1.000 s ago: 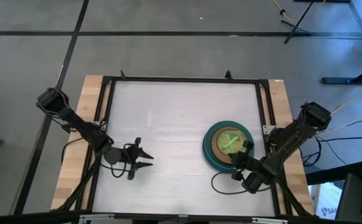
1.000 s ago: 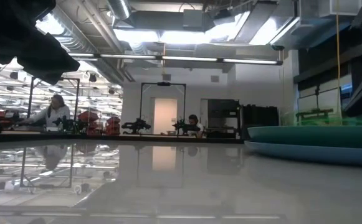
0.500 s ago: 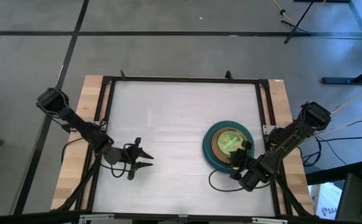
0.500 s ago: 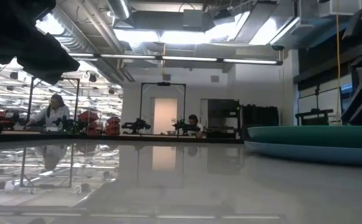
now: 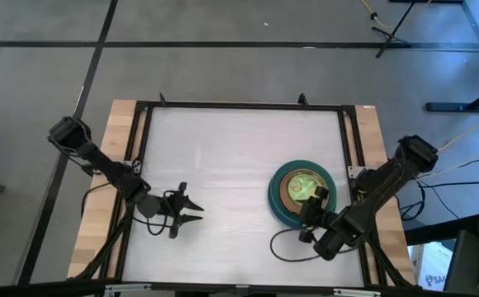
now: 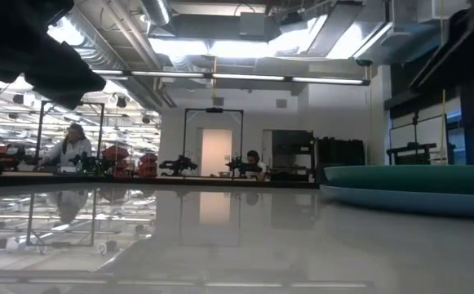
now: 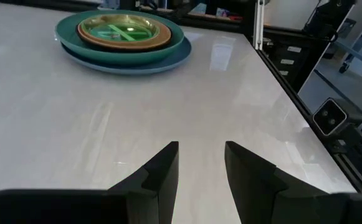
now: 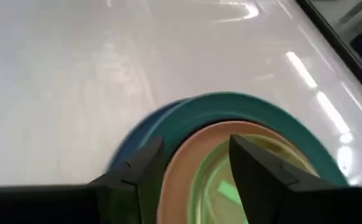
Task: Stack plastic plates
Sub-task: Return to Home Position
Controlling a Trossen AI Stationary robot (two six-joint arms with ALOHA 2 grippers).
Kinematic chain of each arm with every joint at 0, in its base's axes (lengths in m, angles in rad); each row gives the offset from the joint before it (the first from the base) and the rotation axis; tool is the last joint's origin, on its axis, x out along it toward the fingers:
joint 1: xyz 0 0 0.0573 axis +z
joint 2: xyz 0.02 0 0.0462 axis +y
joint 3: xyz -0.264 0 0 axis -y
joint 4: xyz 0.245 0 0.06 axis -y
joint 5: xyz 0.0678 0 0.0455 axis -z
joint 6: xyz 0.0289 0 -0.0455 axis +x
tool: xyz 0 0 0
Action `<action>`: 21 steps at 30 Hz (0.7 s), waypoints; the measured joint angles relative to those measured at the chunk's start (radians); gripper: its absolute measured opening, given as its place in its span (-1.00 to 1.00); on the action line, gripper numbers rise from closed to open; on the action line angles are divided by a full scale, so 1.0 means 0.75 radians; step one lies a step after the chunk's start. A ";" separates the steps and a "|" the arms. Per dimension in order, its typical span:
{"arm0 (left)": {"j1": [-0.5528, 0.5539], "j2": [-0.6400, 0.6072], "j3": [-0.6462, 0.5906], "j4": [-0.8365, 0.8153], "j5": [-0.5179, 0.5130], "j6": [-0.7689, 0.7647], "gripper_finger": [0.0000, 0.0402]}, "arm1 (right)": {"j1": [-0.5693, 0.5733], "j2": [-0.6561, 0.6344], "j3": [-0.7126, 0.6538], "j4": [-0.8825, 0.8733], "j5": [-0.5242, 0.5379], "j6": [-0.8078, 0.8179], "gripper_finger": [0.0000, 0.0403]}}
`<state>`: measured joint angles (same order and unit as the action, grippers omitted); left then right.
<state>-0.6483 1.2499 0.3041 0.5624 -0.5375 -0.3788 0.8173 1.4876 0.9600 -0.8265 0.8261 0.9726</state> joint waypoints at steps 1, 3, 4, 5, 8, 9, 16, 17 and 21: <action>0.010 0.000 0.000 0.011 0.003 0.010 -0.38 | -0.017 -0.004 0.001 0.002 0.003 -0.020 -0.13; 0.044 0.000 0.000 0.029 0.002 0.048 -0.38 | -0.061 -0.017 -0.004 -0.001 -0.018 -0.086 -0.13; 0.067 0.000 0.000 0.039 0.002 0.074 -0.38 | -0.092 -0.028 -0.009 0.014 -0.035 -0.120 -0.14; 0.095 0.000 0.000 0.054 0.006 0.100 -0.38 | -0.123 -0.039 -0.014 0.030 -0.062 -0.157 -0.14; 0.200 0.000 0.028 0.061 0.030 0.174 -0.38 | -0.247 -0.073 -0.041 0.150 -0.172 -0.338 -0.20; 0.239 0.000 0.043 0.061 0.053 0.203 -0.38 | -0.292 -0.088 -0.054 0.210 -0.211 -0.415 -0.23; 0.487 -0.043 0.146 -0.007 0.338 0.380 -0.38 | -0.663 -0.218 -0.213 0.675 -0.625 -0.868 -0.47; 0.512 -0.075 0.154 -0.046 0.356 0.399 -0.38 | -0.710 -0.241 -0.240 0.732 -0.680 -0.905 -0.50; 0.601 -0.255 0.161 -0.249 0.349 0.422 -0.38 | -0.852 -0.341 -0.346 0.875 -0.881 -0.990 -0.63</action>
<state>-0.1976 1.0589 0.4248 0.3754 -0.2754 -0.0626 0.1786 1.2317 0.7002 -0.1700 0.1656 0.2300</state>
